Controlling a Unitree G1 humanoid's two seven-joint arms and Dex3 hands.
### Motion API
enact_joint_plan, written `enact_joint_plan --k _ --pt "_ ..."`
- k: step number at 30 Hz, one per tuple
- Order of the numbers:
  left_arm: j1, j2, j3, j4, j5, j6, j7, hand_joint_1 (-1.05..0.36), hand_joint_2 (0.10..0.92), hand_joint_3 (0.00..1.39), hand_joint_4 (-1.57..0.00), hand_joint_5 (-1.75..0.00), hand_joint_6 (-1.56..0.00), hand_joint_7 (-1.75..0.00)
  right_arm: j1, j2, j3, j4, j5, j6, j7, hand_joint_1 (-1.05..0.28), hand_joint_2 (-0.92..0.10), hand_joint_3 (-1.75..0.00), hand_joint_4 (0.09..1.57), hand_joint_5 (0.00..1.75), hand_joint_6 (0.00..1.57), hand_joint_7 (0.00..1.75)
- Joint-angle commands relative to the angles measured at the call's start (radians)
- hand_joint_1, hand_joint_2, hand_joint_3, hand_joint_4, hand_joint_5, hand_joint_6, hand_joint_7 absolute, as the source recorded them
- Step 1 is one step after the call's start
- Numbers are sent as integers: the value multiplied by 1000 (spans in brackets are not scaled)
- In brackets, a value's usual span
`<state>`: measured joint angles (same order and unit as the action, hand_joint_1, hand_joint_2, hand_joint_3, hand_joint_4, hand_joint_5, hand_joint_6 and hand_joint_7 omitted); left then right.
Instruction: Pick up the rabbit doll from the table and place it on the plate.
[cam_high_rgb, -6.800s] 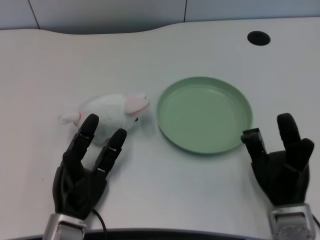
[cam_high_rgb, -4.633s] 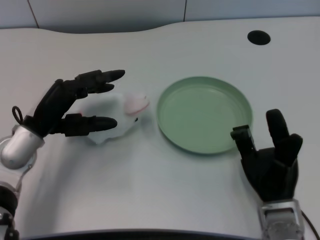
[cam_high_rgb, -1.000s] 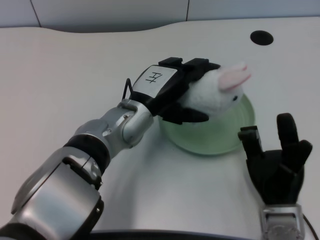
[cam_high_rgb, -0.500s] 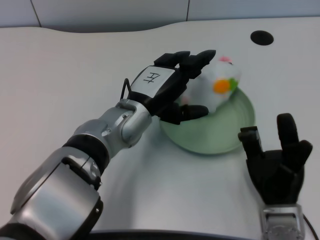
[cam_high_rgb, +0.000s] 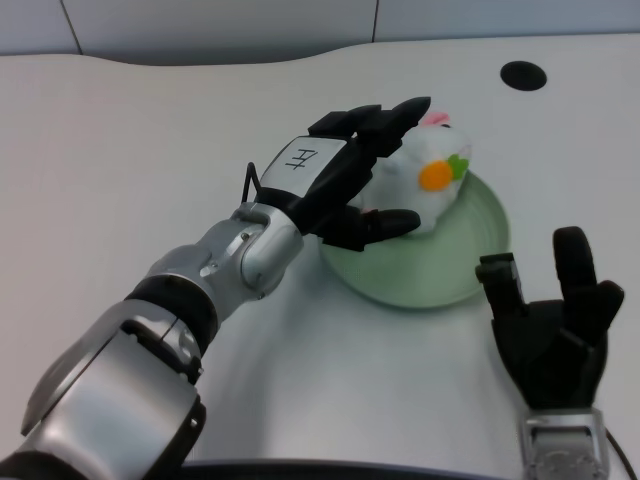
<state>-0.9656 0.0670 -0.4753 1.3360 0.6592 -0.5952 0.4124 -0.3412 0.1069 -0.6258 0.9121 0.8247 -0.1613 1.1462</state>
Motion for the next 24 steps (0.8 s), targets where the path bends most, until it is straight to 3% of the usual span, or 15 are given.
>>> enact_joint_plan --k 1,4,7,10,19,21,24 --pt "13 2 4 -7 -8 -8 -6 -1004 921 655 -30 -16 -24 -10 56 37 -4 21 6 10 -4 -651 -921 -241 792 997 1060 4" --pt "126 -2 398 -43 -513 -110 -510 -977 921 599 -147 -75 -44 -16 50 27 0 34 -2 11 -12 -654 -921 -239 783 994 1064 6" --pt "146 -7 500 -57 -646 -97 -677 -971 921 580 -176 -88 -49 -17 50 24 1 38 -4 9 -14 -655 -921 -237 779 996 1065 6" --pt "216 -16 722 -118 -957 39 -1033 -1006 921 573 -130 -58 -10 -3 38 10 6 55 -10 23 -11 -651 -921 -238 771 1000 1058 2" --pt "238 -19 809 -143 -1050 95 -1190 -1002 921 585 -122 -49 0 0 31 5 5 64 -14 26 -7 -644 -921 -248 758 1014 1051 0" --pt "295 -21 872 -153 -1124 143 -1269 -969 921 589 -105 -38 -2 -1 14 -9 9 84 -26 19 -11 -645 -921 -254 757 1020 1055 2" --pt "322 -24 906 -163 -1159 172 -1313 -946 921 594 -94 -32 -5 -2 2 -17 7 100 -35 14 -11 -645 -921 -262 753 1029 1056 3"
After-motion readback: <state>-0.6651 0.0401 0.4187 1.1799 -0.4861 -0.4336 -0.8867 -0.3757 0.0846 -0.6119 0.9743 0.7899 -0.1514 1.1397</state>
